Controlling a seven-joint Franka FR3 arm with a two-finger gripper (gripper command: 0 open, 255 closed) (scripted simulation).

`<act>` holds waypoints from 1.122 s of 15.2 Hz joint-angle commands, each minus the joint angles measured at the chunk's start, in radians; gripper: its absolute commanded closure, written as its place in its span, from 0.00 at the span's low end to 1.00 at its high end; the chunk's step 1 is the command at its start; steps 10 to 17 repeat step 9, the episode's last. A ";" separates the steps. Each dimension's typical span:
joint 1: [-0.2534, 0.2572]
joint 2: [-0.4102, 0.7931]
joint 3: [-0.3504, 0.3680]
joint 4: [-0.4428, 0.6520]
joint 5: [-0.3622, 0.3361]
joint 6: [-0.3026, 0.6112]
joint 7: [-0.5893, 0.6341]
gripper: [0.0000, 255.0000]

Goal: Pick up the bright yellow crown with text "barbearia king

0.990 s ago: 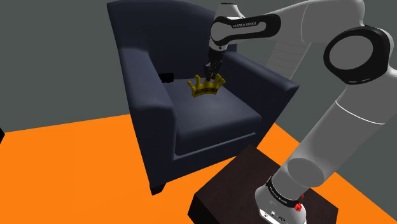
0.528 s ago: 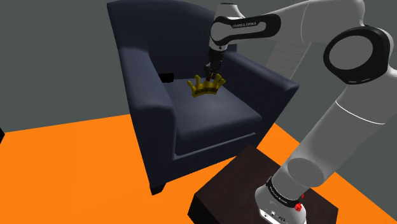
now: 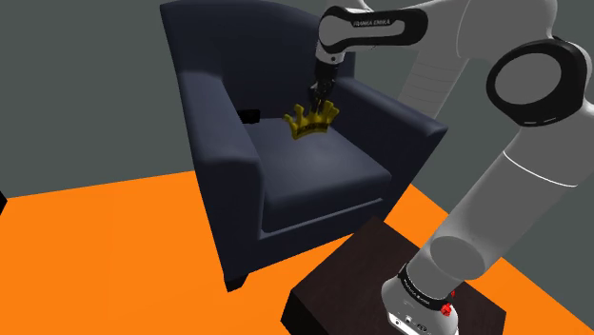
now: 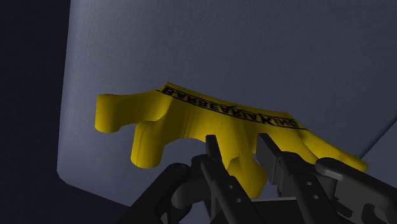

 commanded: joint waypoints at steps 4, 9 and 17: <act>0.001 0.004 0.001 0.073 0.002 -0.068 -0.004 1.00; 0.001 0.007 0.001 0.120 0.003 -0.112 -0.007 1.00; 0.001 0.007 0.001 0.120 0.003 -0.112 -0.007 1.00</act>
